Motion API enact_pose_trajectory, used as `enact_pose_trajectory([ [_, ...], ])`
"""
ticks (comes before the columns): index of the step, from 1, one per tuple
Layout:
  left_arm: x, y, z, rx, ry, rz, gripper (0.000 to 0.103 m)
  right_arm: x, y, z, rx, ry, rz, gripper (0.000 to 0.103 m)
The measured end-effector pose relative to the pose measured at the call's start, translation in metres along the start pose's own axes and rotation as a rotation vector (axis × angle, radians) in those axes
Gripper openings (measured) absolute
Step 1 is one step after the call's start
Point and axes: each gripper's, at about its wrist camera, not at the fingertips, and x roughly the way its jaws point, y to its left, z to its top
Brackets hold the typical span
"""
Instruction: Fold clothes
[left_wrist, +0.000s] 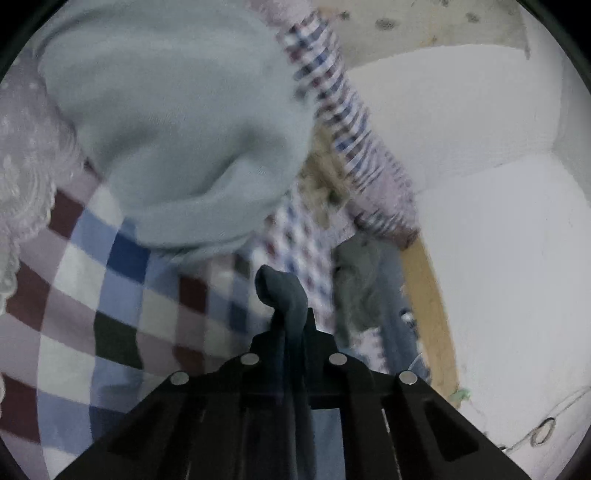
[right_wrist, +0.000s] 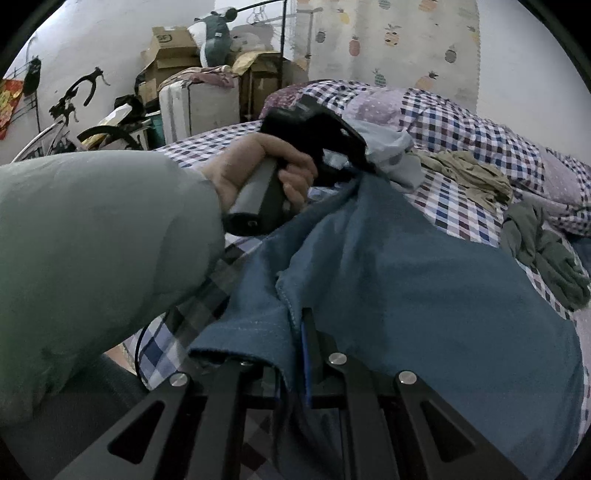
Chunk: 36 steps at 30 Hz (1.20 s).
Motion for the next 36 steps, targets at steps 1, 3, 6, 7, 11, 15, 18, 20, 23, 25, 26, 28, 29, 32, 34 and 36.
enact_pose_trajectory([
  [1, -0.005, -0.004, 0.000, 0.002, -0.016, -0.008, 0.005, -0.001, 0.000, 0.001, 0.004, -0.002, 0.002, 0.007],
  [3, -0.013, -0.011, -0.001, 0.009, -0.041, -0.016, 0.004, -0.003, 0.003, 0.002, 0.003, -0.007, 0.005, 0.007],
  [6, -0.025, -0.023, -0.003, 0.034, -0.068, -0.012, 0.004, -0.006, 0.011, 0.005, -0.011, -0.016, 0.020, 0.007],
  [7, -0.029, -0.027, -0.004, 0.042, -0.076, -0.016, 0.004, -0.007, 0.015, 0.006, -0.015, -0.019, 0.024, 0.007],
  [11, -0.044, -0.044, -0.007, 0.070, -0.102, -0.060, 0.003, -0.011, 0.026, 0.014, -0.025, -0.033, 0.056, 0.006],
  [15, -0.074, -0.056, -0.005, 0.067, -0.155, -0.117, 0.003, -0.017, 0.039, 0.026, -0.041, -0.062, 0.105, 0.005],
  [18, -0.105, -0.054, 0.002, 0.051, -0.191, -0.139, 0.003, -0.027, 0.051, 0.041, -0.040, -0.115, 0.144, 0.005],
  [20, -0.112, -0.047, 0.004, 0.037, -0.193, -0.121, 0.003, -0.030, 0.057, 0.048, -0.033, -0.147, 0.156, 0.005],
  [23, -0.098, -0.031, 0.010, -0.009, -0.181, -0.065, 0.003, -0.019, 0.054, 0.045, 0.020, -0.135, 0.171, 0.005],
  [25, -0.090, -0.026, 0.010, -0.036, -0.163, -0.026, 0.003, -0.014, 0.045, 0.037, 0.076, -0.118, 0.177, 0.005],
  [26, -0.085, -0.026, 0.010, -0.040, -0.154, -0.013, 0.003, -0.013, 0.041, 0.033, 0.102, -0.113, 0.176, 0.005],
  [28, -0.083, -0.038, 0.009, -0.028, -0.148, 0.000, 0.003, -0.017, 0.031, 0.027, 0.141, -0.122, 0.175, 0.005],
  [29, -0.083, -0.045, 0.009, -0.019, -0.147, -0.002, 0.004, -0.021, 0.026, 0.024, 0.156, -0.131, 0.174, 0.005],
  [32, -0.079, -0.077, 0.001, 0.016, -0.163, 0.024, 0.004, -0.042, 0.015, 0.018, 0.171, -0.161, 0.162, 0.005],
  [34, -0.077, -0.097, -0.008, 0.048, -0.166, 0.010, 0.004, -0.060, 0.002, 0.012, 0.183, -0.176, 0.153, 0.005],
  [36, -0.066, -0.125, -0.022, 0.086, -0.147, -0.002, 0.004, -0.077, -0.012, 0.005, 0.209, -0.189, 0.143, 0.005],
])
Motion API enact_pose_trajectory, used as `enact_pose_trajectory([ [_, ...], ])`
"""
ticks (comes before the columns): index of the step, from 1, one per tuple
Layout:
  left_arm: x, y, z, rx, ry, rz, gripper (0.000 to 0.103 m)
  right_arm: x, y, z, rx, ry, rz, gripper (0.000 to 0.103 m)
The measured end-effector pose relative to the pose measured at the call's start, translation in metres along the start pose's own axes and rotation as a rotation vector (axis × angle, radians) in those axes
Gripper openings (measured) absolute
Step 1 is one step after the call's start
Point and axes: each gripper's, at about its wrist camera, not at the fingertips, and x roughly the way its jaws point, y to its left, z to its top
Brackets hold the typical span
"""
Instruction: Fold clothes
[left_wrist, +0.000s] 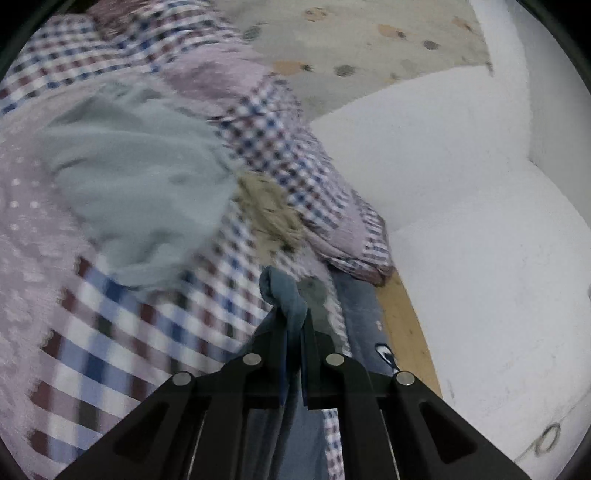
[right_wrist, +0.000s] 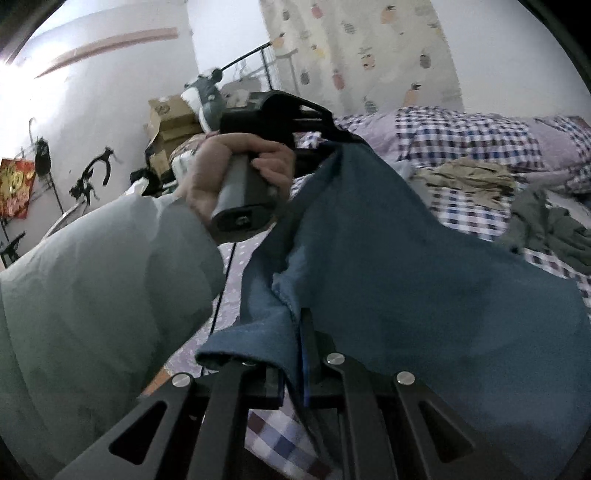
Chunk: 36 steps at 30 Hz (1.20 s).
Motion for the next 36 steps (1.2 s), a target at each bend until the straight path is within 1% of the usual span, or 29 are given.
enact_pose_trajectory([
  [4, 0.027, -0.049, -0.016, 0.060, 0.053, 0.008, 0.004, -0.037, -0.029, -0.003, 0.055, -0.037, -0.040, 0.005],
  [6, 0.046, -0.073, -0.023, 0.074, 0.081, 0.009, 0.004, -0.058, -0.049, -0.008, 0.097, -0.049, -0.056, 0.005],
  [10, 0.089, -0.118, -0.051, 0.101, 0.142, 0.035, 0.004, -0.093, -0.080, -0.019, 0.166, -0.071, -0.093, 0.005],
  [14, 0.148, -0.155, -0.087, 0.128, 0.205, 0.066, 0.004, -0.135, -0.114, -0.036, 0.242, -0.102, -0.150, 0.005],
  [16, 0.183, -0.173, -0.108, 0.144, 0.236, 0.096, 0.004, -0.152, -0.133, -0.046, 0.282, -0.110, -0.181, 0.005],
  [18, 0.223, -0.184, -0.129, 0.162, 0.274, 0.142, 0.004, -0.166, -0.156, -0.059, 0.342, -0.114, -0.210, 0.005],
  [22, 0.303, -0.187, -0.176, 0.182, 0.346, 0.258, 0.004, -0.183, -0.204, -0.089, 0.500, -0.097, -0.253, 0.005],
  [24, 0.341, -0.179, -0.197, 0.182, 0.374, 0.341, 0.004, -0.185, -0.226, -0.105, 0.577, -0.074, -0.271, 0.005],
  [27, 0.375, -0.163, -0.217, 0.172, 0.392, 0.428, 0.004, -0.186, -0.250, -0.123, 0.656, -0.035, -0.301, 0.005],
  [29, 0.391, -0.155, -0.225, 0.189, 0.396, 0.483, 0.004, -0.186, -0.265, -0.135, 0.708, -0.009, -0.320, 0.005],
  [31, 0.403, -0.148, -0.228, 0.183, 0.420, 0.512, 0.005, -0.185, -0.277, -0.144, 0.739, 0.027, -0.354, 0.008],
  [32, 0.406, -0.145, -0.227, 0.175, 0.431, 0.512, 0.008, -0.186, -0.282, -0.148, 0.753, 0.048, -0.378, 0.008],
  [33, 0.406, -0.143, -0.225, 0.153, 0.440, 0.476, 0.018, -0.187, -0.287, -0.153, 0.776, 0.068, -0.407, 0.008],
  [34, 0.403, -0.143, -0.221, 0.134, 0.439, 0.424, 0.026, -0.190, -0.292, -0.157, 0.804, 0.077, -0.428, 0.009],
  [35, 0.398, -0.143, -0.217, 0.119, 0.434, 0.372, 0.047, -0.194, -0.298, -0.161, 0.834, 0.081, -0.445, 0.010],
  [36, 0.391, -0.145, -0.211, 0.105, 0.417, 0.326, 0.070, -0.198, -0.303, -0.165, 0.864, 0.086, -0.461, 0.016],
])
